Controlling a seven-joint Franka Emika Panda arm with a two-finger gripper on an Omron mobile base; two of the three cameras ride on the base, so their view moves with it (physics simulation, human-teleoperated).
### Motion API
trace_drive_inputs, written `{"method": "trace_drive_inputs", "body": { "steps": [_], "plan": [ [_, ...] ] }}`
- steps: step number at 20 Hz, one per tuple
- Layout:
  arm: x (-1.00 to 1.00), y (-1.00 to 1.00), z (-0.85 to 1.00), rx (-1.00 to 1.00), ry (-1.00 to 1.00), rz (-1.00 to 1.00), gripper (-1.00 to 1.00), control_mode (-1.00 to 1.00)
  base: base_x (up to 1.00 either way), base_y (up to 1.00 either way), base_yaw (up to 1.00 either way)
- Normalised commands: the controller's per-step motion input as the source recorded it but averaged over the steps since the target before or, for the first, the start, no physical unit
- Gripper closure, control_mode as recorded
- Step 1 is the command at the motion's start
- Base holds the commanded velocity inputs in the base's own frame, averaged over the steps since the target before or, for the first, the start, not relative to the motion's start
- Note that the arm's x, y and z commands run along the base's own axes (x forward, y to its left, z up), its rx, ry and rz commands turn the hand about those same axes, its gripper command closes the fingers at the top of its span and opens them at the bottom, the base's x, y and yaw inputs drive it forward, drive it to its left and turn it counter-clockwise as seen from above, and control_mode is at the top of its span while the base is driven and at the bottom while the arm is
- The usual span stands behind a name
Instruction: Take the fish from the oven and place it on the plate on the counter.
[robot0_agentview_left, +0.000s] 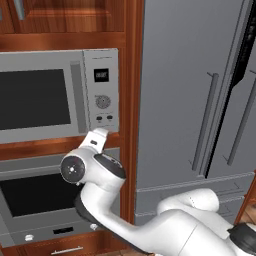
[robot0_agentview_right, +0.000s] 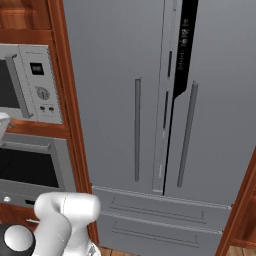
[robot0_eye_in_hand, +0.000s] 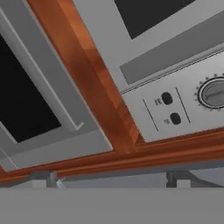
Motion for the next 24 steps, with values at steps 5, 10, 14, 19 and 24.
{"method": "trace_drive_inputs", "body": {
  "steps": [5,10,14,19,24],
  "plan": [
    [-0.04,0.06,-0.36,-0.06,-0.03,0.02,-1.00,-1.00,0.00,0.00,0.00],
    [-0.04,0.31,-0.29,-0.06,-0.09,0.06,-1.00,-1.00,0.00,0.00,0.00],
    [0.00,0.31,-0.26,-0.05,-0.04,0.07,-1.00,-1.00,0.00,0.00,0.00],
    [0.20,0.22,-0.23,-0.05,0.00,0.05,-1.00,-1.00,0.00,0.00,0.00],
    [0.39,0.62,-0.22,-0.13,0.00,0.00,-1.00,-1.00,0.00,0.00,0.00]
  ]
}}
